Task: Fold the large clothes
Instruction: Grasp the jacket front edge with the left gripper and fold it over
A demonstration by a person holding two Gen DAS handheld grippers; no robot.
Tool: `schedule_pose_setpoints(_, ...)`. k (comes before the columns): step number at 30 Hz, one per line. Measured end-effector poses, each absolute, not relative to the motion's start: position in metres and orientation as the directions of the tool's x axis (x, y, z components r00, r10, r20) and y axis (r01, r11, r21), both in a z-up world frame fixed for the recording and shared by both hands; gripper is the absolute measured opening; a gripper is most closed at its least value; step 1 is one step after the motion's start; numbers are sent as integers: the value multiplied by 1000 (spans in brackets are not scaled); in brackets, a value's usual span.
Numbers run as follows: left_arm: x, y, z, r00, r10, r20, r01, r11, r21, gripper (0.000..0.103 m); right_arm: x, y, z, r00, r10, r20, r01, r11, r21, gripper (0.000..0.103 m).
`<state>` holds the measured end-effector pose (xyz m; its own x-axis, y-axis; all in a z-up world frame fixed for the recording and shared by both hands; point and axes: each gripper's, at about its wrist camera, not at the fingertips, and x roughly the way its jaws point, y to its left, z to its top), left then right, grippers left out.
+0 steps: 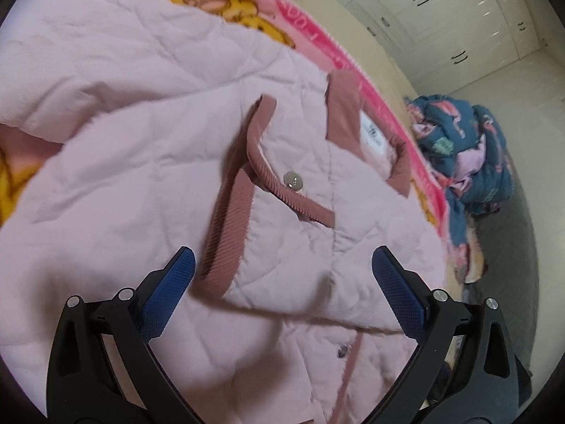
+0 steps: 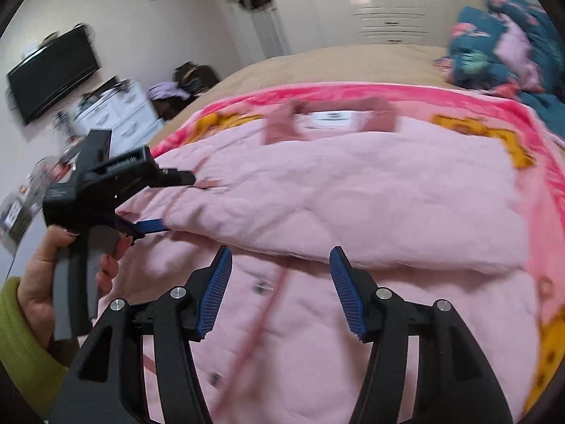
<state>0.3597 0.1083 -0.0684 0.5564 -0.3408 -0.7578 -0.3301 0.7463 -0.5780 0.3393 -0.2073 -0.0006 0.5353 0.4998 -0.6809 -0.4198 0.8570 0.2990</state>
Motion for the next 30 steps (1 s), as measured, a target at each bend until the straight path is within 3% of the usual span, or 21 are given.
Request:
schedule_pose_setpoints(1, 363, 104, -71, 551, -323, -770, -332, 761, -557, 93, 337, -223, 0, 552, 473, -687, -386, 875, 292, 56)
schedule_pose_setpoints(4, 368, 83, -68, 540, -197, -818, -309, 858, -411, 56, 335, -252, -2, 574, 420, -703, -318, 906, 280, 56)
schedule_pose_setpoints(5, 367, 80, -67, 549, -195, -812, -286, 870, -402, 38, 335, -263, -3, 584, 397, -708, -292, 917, 273, 56)
schedule_pose_setpoints(7, 363, 74, -61, 572, -170, -802, -248, 897, -367, 20, 334, -277, -7, 594, 372, -714, -257, 928, 270, 56)
schedule_pose_setpoints(14, 355, 82, 13, 718, -125, -685, -154, 931, -331, 18, 340, -302, -7, 629, 311, -713, -167, 949, 267, 56)
schedule_pose_setpoints(17, 361, 82, 27, 736, -43, -676, -161, 958, -237, 18, 355, -298, -6, 633, 294, -716, -136, 953, 271, 56)
schedule_pose_setpoints(21, 370, 76, 3, 702, 32, -711, -175, 976, -129, 18, 380, -277, -7, 631, 276, -725, -146, 960, 238, 56)
schedule_pose_setpoints(26, 369, 98, -47, 615, -6, -788, -232, 954, -188, 22, 407, -259, -24, 589, 230, -775, -147, 973, 177, 56)
schedule_pose_setpoints(30, 361, 108, -62, 597, -27, -802, -240, 948, -210, 31, 418, -259, -45, 546, 193, -816, -121, 981, 151, 58)
